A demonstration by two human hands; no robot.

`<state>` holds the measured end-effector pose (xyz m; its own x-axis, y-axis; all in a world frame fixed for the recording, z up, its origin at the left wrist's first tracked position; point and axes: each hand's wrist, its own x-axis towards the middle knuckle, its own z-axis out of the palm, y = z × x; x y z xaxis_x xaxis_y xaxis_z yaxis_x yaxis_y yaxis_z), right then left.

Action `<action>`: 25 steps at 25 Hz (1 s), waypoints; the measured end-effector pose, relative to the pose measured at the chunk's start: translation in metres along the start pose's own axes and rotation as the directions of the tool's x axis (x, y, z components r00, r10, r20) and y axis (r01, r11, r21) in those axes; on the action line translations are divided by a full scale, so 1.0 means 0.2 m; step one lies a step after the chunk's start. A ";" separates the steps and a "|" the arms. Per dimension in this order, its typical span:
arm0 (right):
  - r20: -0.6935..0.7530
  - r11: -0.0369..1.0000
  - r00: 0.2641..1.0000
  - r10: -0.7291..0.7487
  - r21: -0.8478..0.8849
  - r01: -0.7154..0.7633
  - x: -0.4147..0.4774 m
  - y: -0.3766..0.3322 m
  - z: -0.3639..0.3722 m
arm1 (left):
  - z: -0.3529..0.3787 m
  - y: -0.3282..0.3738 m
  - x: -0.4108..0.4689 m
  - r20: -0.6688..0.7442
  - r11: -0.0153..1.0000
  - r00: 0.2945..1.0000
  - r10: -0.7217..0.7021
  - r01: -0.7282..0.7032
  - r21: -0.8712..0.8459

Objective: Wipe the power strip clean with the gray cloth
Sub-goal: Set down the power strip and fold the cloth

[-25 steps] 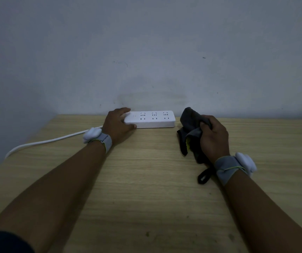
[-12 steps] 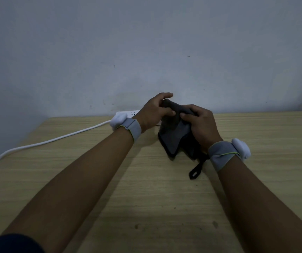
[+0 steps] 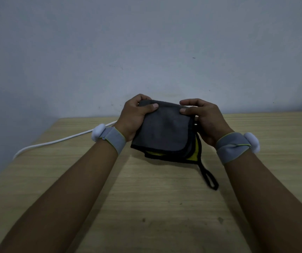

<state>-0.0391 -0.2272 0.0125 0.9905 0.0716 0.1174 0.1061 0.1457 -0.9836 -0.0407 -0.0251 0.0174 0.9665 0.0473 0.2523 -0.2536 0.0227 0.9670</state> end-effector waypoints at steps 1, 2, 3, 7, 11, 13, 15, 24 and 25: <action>-0.023 0.999 0.999 0.032 0.013 -0.031 0.01 0.02 0.01 | -0.01 -0.03 -0.02 -0.046 0.997 0.997 -0.070 0.068 -0.047; -0.043 0.998 0.997 0.059 0.017 -0.058 0.01 0.04 0.01 | -0.01 -0.07 -0.04 -0.081 0.985 0.986 -0.148 0.140 -0.098; -0.060 0.997 0.995 0.080 -0.005 -0.080 0.02 0.06 0.02 | -0.01 -0.11 -0.06 -0.105 0.969 0.970 -0.221 0.206 -0.140; -0.166 0.959 0.984 0.062 -0.264 -0.105 0.04 0.19 0.02 | -0.02 -0.24 -0.11 -0.198 0.945 0.925 -0.325 0.328 -0.020; -0.165 0.877 0.986 -0.005 -0.475 -0.075 0.04 0.29 0.02 | -0.08 -0.27 -0.14 -0.143 0.864 0.986 -0.082 0.141 0.482; -0.147 0.834 0.988 -0.044 -0.550 -0.045 0.04 0.29 0.03 | -0.08 -0.28 -0.15 -0.051 0.775 0.998 0.038 0.003 0.632; -0.122 0.751 0.984 -0.127 -0.660 0.015 0.03 0.28 0.04 | -0.06 -0.30 -0.17 -0.014 0.680 0.994 0.106 -0.062 0.731; 0.203 0.223 0.970 -0.136 -0.947 0.230 -0.05 0.33 0.08 | -0.07 -0.33 -0.20 0.245 0.250 0.964 0.102 -0.263 0.932; 0.219 0.159 0.967 -0.133 -0.958 0.238 -0.04 0.35 0.08 | -0.08 -0.34 -0.21 0.252 0.230 0.963 0.100 -0.269 0.935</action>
<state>-0.0417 -0.2027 -0.0548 0.9244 0.2656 0.2738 0.3369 -0.9050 -0.2596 -0.0640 -0.0131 -0.0598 0.9150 -0.2039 0.3481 -0.2806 -0.9416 0.1860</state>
